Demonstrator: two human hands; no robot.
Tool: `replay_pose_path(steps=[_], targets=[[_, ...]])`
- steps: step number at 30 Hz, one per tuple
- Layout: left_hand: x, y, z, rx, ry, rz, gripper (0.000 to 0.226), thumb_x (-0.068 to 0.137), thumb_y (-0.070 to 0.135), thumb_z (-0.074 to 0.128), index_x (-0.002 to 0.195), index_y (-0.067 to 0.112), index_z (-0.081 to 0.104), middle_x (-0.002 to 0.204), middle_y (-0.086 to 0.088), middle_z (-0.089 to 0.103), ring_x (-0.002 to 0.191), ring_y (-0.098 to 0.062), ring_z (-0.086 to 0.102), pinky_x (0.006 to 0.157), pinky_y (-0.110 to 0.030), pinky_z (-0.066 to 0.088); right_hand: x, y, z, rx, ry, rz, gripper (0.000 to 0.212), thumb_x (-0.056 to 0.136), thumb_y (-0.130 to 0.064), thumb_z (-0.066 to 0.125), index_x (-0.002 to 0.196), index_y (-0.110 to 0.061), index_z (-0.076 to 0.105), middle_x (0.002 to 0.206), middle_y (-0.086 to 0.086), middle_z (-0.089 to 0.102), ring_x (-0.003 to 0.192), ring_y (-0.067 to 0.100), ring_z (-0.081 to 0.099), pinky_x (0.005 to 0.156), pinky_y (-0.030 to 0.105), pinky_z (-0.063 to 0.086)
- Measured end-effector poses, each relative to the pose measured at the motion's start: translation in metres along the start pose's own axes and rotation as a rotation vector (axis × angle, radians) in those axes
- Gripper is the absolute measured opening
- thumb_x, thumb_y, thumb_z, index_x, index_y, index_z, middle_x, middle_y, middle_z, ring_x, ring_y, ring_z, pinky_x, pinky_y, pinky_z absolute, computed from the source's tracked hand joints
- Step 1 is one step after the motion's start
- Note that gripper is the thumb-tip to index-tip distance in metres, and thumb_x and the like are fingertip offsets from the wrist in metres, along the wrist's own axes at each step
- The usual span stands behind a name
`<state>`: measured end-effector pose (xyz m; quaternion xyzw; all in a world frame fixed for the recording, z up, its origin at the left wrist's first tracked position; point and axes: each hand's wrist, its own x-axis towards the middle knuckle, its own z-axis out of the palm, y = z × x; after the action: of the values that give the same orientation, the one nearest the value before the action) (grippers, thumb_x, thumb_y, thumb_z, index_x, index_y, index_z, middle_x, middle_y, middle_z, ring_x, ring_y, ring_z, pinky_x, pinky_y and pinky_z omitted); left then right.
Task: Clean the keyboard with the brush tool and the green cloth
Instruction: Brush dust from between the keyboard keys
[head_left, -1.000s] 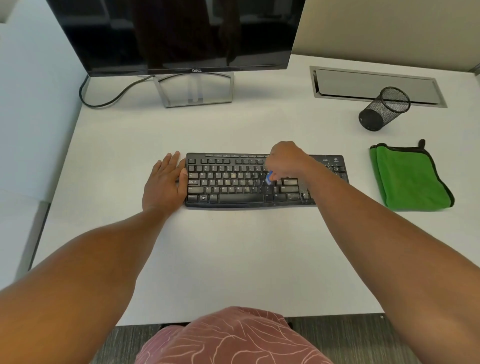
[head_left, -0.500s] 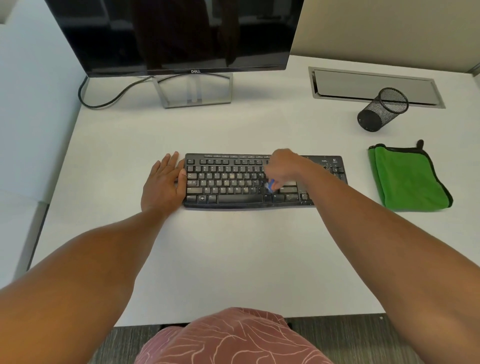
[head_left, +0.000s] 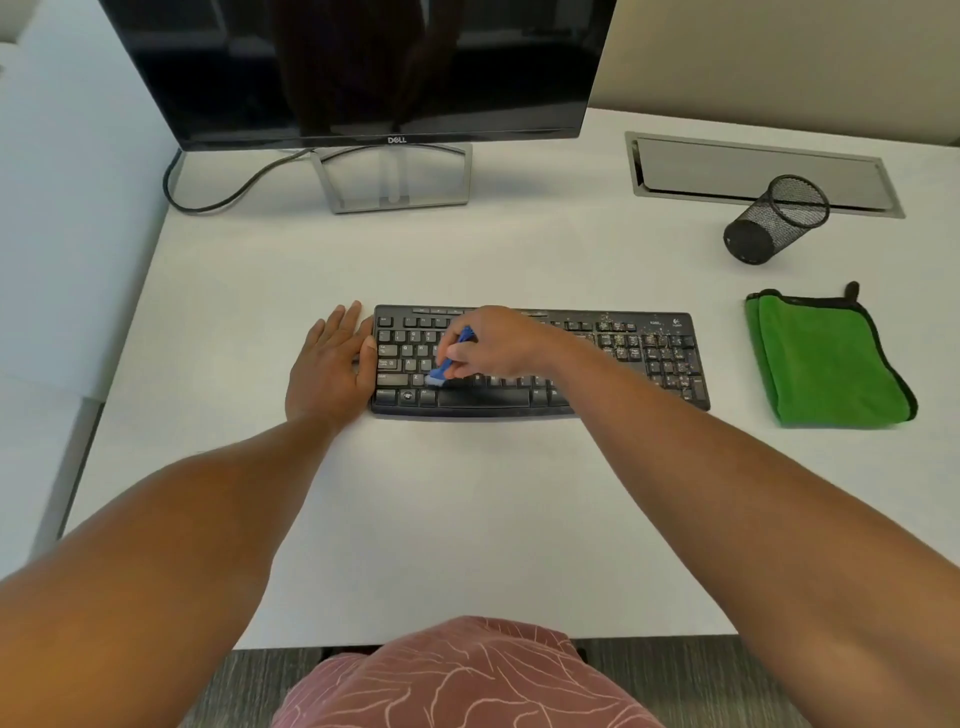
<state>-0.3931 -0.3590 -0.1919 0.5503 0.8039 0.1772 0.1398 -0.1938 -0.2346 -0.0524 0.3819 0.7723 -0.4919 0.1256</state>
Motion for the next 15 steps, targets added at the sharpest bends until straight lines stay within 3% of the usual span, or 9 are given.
replay_pose_path(steps=[2,6,11,15], targets=[[0.0,0.001,0.0,-0.004,0.001,0.001,0.058,0.104,0.042,0.018,0.154,0.024,0.041,0.163,0.003,0.031,0.154,-0.014,0.018,0.126,-0.031,0.01,0.009,-0.011,0.012,-0.006,-0.008,-0.05,0.017,0.097,-0.012,0.054,0.104,-0.008,0.069,0.098,0.001,0.072,0.09,0.008,0.07,0.082,0.027,0.056],[-0.001,0.001,-0.001,-0.011,0.009,0.006,0.058,0.104,0.042,0.018,0.154,0.023,0.042,0.163,0.002,0.031,0.154,-0.014,0.019,0.126,-0.031,0.01,0.026,-0.022,0.027,-0.085,-0.025,-0.076,0.015,0.095,-0.013,0.056,0.1,-0.012,0.071,0.101,0.003,0.07,0.095,0.016,0.068,0.089,0.038,0.054],[0.002,0.002,0.001,-0.01,0.003,0.017,0.06,0.104,0.044,0.016,0.153,0.023,0.044,0.163,0.001,0.033,0.153,-0.015,0.021,0.126,-0.033,0.012,0.025,-0.021,0.023,-0.251,-0.073,-0.066,0.02,0.097,-0.012,0.05,0.104,-0.013,0.069,0.093,-0.004,0.065,0.094,0.015,0.062,0.08,0.03,0.048],[0.0,-0.003,0.0,-0.002,0.003,0.007,0.06,0.103,0.044,0.016,0.152,0.024,0.045,0.163,0.001,0.034,0.153,-0.016,0.021,0.126,-0.034,0.012,0.027,-0.025,0.011,-0.568,-0.175,-0.051,0.024,0.093,-0.005,0.045,0.097,0.0,0.068,0.1,0.015,0.067,0.089,0.029,0.063,0.073,0.039,0.052]])
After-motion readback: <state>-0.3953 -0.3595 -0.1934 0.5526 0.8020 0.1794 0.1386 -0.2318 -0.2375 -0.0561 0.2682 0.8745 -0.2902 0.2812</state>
